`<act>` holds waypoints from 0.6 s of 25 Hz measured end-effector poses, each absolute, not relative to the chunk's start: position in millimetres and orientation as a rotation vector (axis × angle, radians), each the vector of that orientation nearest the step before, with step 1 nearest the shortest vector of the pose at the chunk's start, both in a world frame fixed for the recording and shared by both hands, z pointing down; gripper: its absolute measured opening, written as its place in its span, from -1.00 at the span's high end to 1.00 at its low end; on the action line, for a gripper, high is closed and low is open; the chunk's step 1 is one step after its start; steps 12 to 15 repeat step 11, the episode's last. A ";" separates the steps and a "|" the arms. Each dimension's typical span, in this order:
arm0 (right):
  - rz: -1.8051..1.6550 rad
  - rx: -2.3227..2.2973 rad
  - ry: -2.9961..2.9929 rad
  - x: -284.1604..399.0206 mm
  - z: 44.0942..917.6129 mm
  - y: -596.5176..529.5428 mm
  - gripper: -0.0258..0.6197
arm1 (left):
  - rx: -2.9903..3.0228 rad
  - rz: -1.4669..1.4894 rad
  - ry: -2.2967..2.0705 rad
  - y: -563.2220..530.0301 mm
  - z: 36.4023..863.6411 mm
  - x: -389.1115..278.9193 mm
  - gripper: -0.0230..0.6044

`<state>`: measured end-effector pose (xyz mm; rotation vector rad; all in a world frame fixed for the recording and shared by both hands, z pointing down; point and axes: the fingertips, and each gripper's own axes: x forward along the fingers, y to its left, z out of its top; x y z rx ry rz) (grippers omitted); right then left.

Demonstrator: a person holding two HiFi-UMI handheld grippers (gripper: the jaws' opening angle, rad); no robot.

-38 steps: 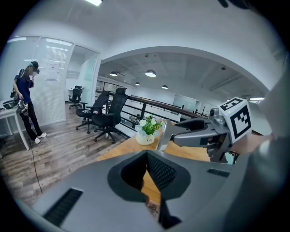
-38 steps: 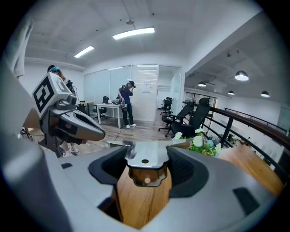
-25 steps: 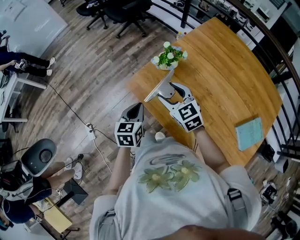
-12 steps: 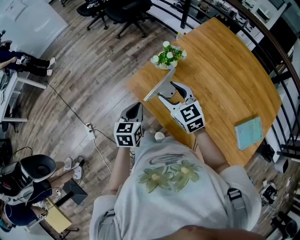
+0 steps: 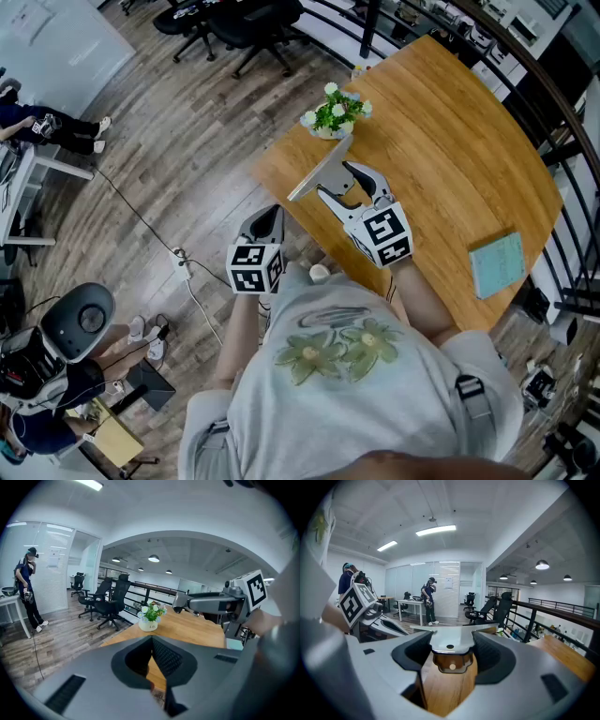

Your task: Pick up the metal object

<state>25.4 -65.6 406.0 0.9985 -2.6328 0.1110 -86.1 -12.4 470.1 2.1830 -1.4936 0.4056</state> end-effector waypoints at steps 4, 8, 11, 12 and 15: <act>0.108 0.999 -2.638 25.7 404.1 -66.8 0.04 | 2.186 0.408 -1.487 -14.1 470.5 -84.5 0.88; 0.112 1.000 -2.640 24.6 405.1 -68.3 0.04 | 2.188 0.413 -1.481 -15.6 472.8 -84.5 0.88; 0.115 1.000 -2.639 24.0 406.3 -68.9 0.04 | 2.190 0.415 -1.477 -16.8 473.6 -84.9 0.88; 0.115 1.000 -2.639 24.0 406.3 -68.9 0.04 | 2.190 0.415 -1.477 -16.8 473.6 -84.9 0.88; 0.115 1.000 -2.639 24.0 406.3 -68.9 0.04 | 2.190 0.415 -1.477 -16.8 473.6 -84.9 0.88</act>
